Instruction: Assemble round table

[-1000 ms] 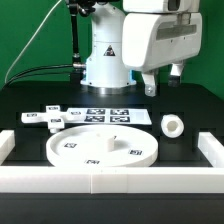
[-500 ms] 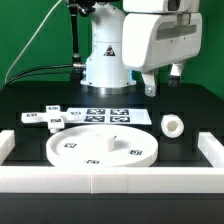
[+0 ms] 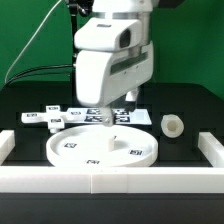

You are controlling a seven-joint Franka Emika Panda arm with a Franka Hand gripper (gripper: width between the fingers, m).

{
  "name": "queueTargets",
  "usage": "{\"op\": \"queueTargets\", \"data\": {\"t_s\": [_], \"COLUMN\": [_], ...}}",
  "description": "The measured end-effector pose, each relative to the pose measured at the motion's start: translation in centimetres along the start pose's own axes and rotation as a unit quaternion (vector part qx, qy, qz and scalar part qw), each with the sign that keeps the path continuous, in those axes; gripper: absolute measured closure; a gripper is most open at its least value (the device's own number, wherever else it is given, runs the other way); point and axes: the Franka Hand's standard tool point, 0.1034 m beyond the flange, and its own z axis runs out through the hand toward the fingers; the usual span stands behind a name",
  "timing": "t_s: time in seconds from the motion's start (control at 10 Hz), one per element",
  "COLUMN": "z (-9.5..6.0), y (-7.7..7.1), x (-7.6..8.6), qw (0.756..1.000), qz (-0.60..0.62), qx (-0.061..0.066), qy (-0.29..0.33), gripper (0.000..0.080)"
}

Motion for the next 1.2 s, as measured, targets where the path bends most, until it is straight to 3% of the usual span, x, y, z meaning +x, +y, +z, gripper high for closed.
{"op": "queueTargets", "data": {"t_s": [0.1,0.4,0.7,0.9,1.2], "z": [1.0,1.9,1.9,3.2,4.6], "y": [0.6,0.1,0.1,-0.8,-1.6], "x": [-0.7,-2.1,-2.0,-3.3,-4.0], "qw": [1.000,1.000,1.000,1.000,1.000], "qz": [0.002,0.011,0.012,0.008,0.013], "qx": [0.005,0.013,0.013,0.011,0.022], "qy": [-0.001,-0.005,-0.005,-0.001,-0.005], "gripper": [0.0150,0.0150,0.0150,0.0150,0.0150]}}
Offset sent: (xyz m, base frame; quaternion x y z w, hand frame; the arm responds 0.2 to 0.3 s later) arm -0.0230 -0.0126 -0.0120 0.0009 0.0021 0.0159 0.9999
